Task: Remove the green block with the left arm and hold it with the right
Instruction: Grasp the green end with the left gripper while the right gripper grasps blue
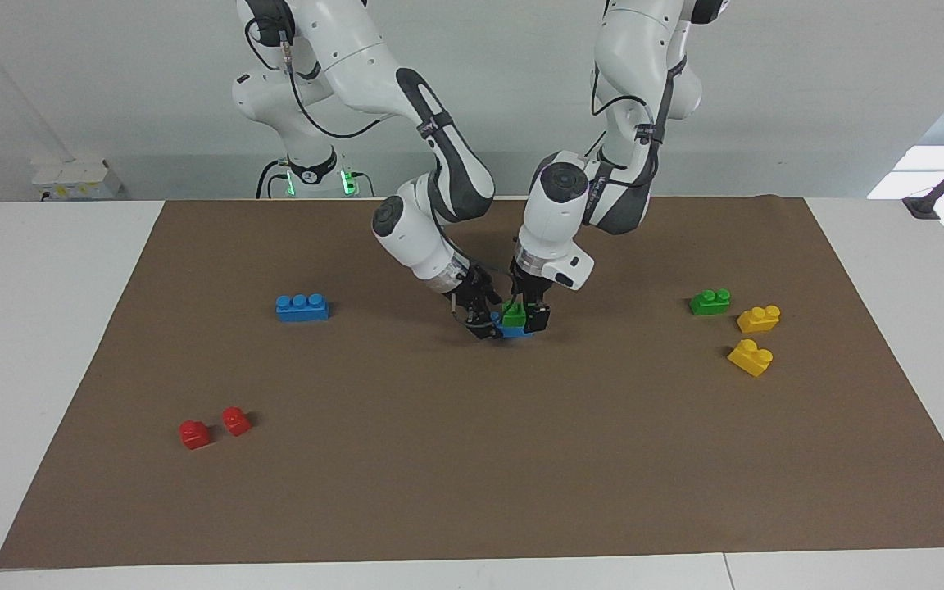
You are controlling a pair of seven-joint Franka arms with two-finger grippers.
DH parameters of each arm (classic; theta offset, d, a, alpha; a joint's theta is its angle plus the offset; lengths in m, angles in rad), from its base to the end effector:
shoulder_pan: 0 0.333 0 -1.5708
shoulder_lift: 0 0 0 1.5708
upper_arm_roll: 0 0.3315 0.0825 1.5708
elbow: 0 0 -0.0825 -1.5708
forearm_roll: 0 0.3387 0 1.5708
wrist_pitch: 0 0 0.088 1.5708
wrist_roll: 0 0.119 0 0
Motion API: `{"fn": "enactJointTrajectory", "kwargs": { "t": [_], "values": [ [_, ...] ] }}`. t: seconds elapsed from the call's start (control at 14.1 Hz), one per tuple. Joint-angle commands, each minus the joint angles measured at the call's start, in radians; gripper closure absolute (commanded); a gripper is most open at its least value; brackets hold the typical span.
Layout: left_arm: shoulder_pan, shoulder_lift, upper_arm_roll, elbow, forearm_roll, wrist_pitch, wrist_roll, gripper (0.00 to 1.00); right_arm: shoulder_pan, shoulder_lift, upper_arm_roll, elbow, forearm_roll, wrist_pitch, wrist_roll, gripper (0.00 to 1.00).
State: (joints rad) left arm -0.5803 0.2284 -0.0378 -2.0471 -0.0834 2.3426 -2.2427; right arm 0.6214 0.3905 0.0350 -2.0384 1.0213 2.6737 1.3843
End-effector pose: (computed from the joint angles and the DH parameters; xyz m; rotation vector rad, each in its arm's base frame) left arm 0.4579 -0.3270 0.3680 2.0428 2.2837 -0.0922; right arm 0.4823 0.3433 0.3038 -1.8167 1.8902 0.5000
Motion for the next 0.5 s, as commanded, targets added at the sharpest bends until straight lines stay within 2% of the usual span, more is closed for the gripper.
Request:
{"fn": "enactJointTrajectory", "kwargs": {
  "t": [0.0, 0.36, 0.43],
  "values": [
    [-0.018, -0.004, 0.016, 0.002, -0.009, -0.019, -0.009, 0.0, 0.0, 0.014, 0.0, 0.014, 0.033, 0.017, -0.025, 0.12],
    [-0.018, -0.006, 0.016, 0.004, -0.006, -0.028, -0.009, 0.01, -0.006, 0.014, 0.0, 0.01, 0.034, 0.018, -0.033, 0.12],
    [-0.018, -0.006, 0.016, 0.004, -0.002, -0.034, -0.008, 0.06, -0.006, 0.014, 0.0, 0.009, 0.034, 0.018, -0.033, 0.17]
  ]
}}
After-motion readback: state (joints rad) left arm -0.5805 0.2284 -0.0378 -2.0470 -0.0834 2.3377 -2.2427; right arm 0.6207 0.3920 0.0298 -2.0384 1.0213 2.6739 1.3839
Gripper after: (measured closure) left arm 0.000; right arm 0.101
